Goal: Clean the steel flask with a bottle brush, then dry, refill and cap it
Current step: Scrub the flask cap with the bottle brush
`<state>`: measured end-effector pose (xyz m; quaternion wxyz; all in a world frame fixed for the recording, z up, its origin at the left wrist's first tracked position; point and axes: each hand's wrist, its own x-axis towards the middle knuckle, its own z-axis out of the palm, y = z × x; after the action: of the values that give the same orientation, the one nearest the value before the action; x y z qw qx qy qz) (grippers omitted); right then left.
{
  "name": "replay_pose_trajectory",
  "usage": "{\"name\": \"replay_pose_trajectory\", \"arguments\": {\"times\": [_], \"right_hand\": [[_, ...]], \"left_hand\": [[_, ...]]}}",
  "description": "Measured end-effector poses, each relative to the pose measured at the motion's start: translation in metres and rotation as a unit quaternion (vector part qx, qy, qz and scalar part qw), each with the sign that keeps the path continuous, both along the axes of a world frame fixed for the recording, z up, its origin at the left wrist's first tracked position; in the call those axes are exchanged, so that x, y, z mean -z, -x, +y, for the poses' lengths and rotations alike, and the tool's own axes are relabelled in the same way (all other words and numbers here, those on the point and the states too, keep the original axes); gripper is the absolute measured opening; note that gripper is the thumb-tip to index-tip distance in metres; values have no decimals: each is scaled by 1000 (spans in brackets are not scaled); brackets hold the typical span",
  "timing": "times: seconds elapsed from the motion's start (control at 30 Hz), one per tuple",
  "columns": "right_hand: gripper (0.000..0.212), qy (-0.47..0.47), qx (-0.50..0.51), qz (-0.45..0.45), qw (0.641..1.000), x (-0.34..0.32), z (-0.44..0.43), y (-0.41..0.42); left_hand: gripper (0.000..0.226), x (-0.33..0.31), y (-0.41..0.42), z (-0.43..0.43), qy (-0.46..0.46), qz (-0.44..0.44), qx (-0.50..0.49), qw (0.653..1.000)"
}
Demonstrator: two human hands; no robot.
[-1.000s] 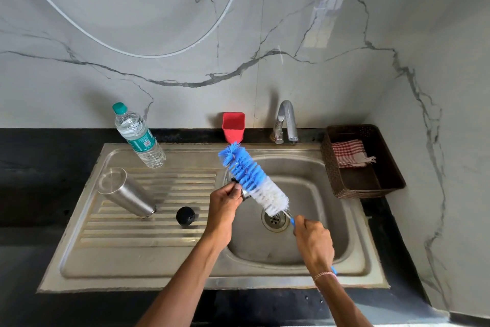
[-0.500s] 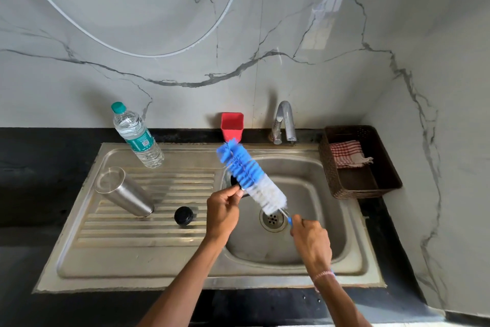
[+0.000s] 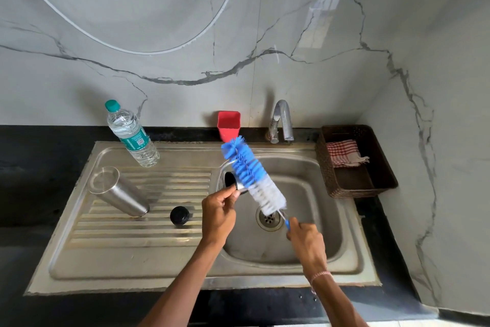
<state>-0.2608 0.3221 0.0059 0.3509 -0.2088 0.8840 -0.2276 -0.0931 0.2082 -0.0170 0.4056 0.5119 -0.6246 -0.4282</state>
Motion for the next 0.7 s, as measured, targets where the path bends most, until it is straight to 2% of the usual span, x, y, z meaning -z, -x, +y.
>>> {"name": "replay_pose_trajectory", "arguments": {"times": [0.13, 0.23, 0.33, 0.43, 0.57, 0.7], "right_hand": [[49, 3, -9, -10, 1000, 4, 3, 5], [47, -7, -23, -6, 1000, 12, 29, 0], [47, 0, -35, 13, 999, 12, 33, -7], [45, 13, -9, 16, 1000, 7, 8, -8], [48, 10, -17, 52, 998, 7, -15, 0], [44, 1, -31, 44, 999, 19, 13, 7]], "left_hand": [[23, -4, -6, -13, -14, 15, -25, 999], [24, -15, -10, -22, -94, 96, -60, 989], [23, -30, -3, -22, -235, 231, -93, 939], [19, -37, 6, -18, -336, 293, -123, 887], [15, -44, 8, -23, -396, 347, -161, 835], [14, -51, -6, -38, -427, 410, -211, 778]]}}
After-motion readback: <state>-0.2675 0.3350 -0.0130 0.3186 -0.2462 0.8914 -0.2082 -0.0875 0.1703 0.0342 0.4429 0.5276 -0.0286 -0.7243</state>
